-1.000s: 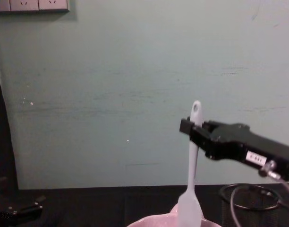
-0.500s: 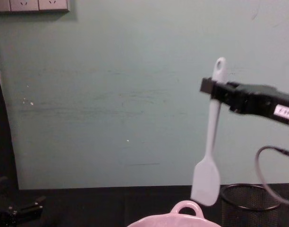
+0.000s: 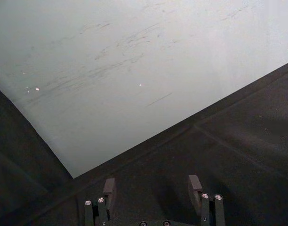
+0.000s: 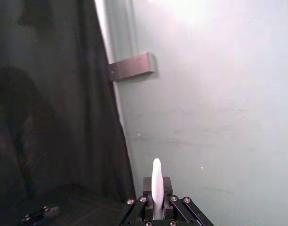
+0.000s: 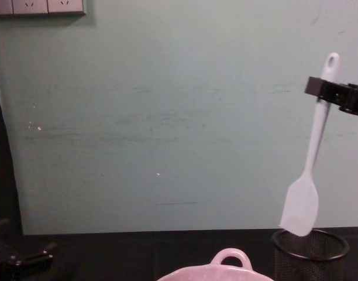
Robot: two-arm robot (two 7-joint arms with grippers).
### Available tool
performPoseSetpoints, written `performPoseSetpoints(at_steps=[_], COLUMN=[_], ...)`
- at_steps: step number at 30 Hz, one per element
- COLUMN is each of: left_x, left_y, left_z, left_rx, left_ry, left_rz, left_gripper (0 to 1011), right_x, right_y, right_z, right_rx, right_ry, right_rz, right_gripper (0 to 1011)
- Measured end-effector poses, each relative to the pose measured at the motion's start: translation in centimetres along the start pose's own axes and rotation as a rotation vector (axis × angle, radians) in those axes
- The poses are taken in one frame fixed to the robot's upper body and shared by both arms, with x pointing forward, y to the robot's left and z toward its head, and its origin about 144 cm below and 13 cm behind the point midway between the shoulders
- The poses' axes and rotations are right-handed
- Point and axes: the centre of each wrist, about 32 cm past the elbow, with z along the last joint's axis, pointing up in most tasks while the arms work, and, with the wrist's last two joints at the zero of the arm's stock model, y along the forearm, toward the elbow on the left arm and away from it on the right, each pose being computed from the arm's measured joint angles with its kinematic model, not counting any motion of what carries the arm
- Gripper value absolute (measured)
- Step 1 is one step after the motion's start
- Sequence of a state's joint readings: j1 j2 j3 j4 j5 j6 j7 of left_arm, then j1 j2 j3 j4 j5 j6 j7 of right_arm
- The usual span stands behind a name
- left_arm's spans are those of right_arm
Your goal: Use the one hand to pick up the spoon and stir the clear water in the bowl.
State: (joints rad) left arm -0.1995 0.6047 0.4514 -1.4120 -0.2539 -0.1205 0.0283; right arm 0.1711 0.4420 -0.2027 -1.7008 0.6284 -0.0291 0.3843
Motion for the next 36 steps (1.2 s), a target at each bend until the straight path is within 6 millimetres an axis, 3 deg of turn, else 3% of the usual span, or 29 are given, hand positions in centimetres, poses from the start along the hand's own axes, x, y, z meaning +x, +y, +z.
performPoseSetpoints(at_steps=[17,36], left_x=[0.0,0.0], left_y=[0.0,0.0], left_z=[0.0,0.0], left_rx=[0.0,0.0], left_ry=[0.0,0.0], left_rz=[0.0,0.0], left_gripper=[1005,1005], right_x=[2.1,2.7], right_y=[-0.8,-1.2], right_z=[-3.9,-7.2], right_rx=[0.007,-0.066], right_ry=[0.151,0.255], right_rz=[-0.122,-0.147], right_gripper=[118,118])
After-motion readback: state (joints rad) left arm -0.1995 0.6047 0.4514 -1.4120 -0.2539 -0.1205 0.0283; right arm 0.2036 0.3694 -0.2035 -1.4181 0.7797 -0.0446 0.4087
